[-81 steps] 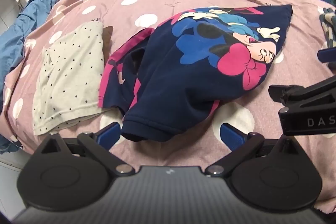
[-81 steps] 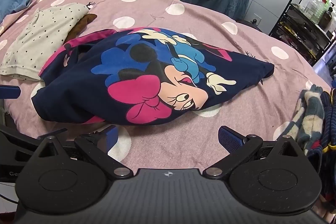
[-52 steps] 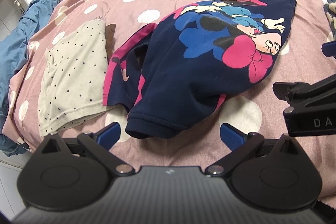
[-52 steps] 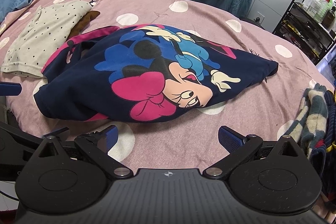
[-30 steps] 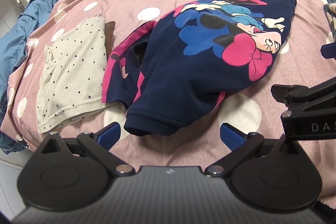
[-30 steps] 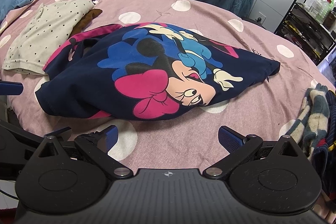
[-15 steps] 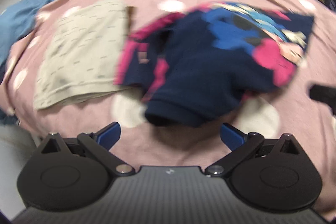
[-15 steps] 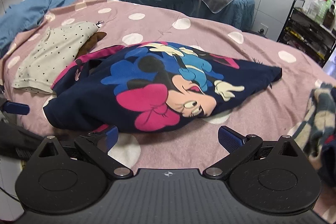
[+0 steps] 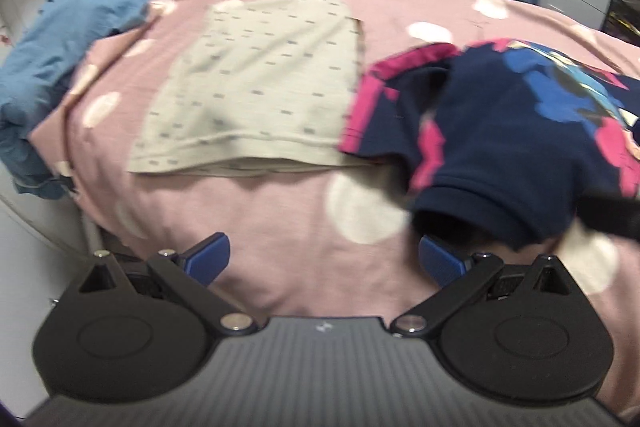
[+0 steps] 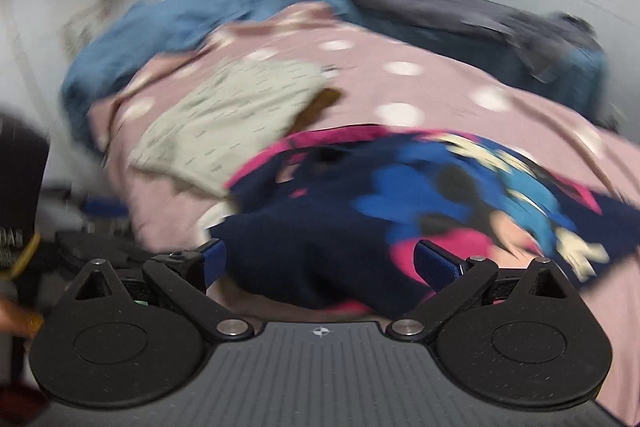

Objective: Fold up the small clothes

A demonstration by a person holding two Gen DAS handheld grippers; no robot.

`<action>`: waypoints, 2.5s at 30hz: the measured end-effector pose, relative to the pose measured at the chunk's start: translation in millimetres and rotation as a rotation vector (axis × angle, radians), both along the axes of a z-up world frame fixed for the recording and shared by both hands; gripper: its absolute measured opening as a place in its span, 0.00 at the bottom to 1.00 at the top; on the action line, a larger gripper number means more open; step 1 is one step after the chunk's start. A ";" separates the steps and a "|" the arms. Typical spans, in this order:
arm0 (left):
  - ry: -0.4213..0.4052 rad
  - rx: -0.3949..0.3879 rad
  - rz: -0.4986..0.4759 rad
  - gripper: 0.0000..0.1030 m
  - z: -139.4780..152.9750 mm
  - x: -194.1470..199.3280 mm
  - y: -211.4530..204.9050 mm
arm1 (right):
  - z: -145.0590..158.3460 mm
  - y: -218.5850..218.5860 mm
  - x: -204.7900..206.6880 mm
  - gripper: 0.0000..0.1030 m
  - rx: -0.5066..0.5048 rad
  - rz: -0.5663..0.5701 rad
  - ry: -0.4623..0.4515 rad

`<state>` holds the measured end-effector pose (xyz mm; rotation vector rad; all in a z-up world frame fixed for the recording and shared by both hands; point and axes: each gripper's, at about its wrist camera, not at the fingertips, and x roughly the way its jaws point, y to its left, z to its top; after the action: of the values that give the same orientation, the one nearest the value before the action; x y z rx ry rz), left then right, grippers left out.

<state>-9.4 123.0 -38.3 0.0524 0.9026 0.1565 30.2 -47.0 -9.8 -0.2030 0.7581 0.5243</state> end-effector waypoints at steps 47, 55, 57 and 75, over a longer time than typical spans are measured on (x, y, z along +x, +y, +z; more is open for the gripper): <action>-0.329 0.260 -0.918 0.89 16.9 -21.3 -283.8 | 8.0 -232.6 -107.0 0.90 -0.018 -0.628 0.000; -0.250 0.362 -1.118 0.29 8.6 -29.9 -306.3 | -0.5 -252.5 -132.6 1.00 0.062 -0.722 0.029; -0.299 0.356 -1.185 0.64 17.7 -44.7 -295.3 | -4.6 -255.4 -132.7 1.00 0.087 -0.720 0.044; -0.274 -0.020 -1.099 0.05 53.2 42.5 -306.0 | -19.2 -255.7 -139.0 1.00 0.187 -0.719 0.071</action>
<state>33.1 -183.0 15.0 0.4837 0.5026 -0.8495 -108.8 -302.6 -29.0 0.2619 0.7865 -0.0841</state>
